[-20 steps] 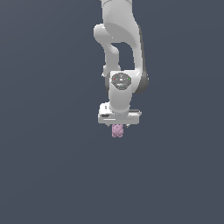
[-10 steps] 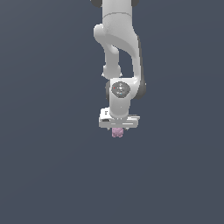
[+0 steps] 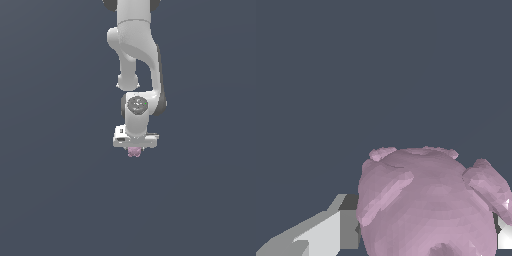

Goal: Pick up the object and move it to a goal position.

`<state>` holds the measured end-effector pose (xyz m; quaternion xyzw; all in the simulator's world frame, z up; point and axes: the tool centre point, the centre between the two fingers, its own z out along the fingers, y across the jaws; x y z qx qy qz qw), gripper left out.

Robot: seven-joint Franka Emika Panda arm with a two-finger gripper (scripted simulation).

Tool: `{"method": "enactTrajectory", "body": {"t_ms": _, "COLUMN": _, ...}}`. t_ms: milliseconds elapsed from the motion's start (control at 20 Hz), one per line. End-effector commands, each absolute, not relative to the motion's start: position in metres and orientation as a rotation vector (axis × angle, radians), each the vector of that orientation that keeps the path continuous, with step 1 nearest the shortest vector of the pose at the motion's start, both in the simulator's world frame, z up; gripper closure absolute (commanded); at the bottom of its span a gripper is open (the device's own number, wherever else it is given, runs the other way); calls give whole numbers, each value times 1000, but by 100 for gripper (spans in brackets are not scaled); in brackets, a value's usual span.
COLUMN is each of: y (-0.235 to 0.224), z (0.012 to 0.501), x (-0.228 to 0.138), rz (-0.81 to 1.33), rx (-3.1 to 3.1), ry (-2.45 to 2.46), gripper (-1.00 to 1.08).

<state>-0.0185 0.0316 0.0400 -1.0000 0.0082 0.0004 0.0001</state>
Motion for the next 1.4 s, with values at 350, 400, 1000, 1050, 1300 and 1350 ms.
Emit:
{"method": "enactTrajectory", "body": {"t_ms": 350, "y": 30, "z": 41, "x": -18, "rz": 0, "rx": -3141, "ry": 26, "gripper": 108}}
{"method": "enactTrajectory", "body": {"t_ms": 400, "y": 28, "z": 42, "x": -17, "rz": 0, "rx": -3141, "ry": 26, "gripper": 108}}
{"method": "enactTrajectory", "body": {"t_ms": 1000, "y": -50, "z": 80, "x": 6, "rz": 0, "rx": -3141, "ry": 26, "gripper": 108}}
{"method": "enactTrajectory", "body": {"t_ms": 1050, "y": -59, "z": 84, "x": 9, "rz": 0, "rx": -3141, "ry": 26, "gripper": 108}}
{"method": "enactTrajectory", "body": {"t_ms": 1300, "y": -88, "z": 98, "x": 19, "rz": 0, "rx": -3141, "ry": 26, "gripper": 108}}
{"method": "enactTrajectory", "body": {"t_ms": 1350, "y": -91, "z": 100, "x": 20, "rz": 0, "rx": -3141, "ry": 26, "gripper": 108}}
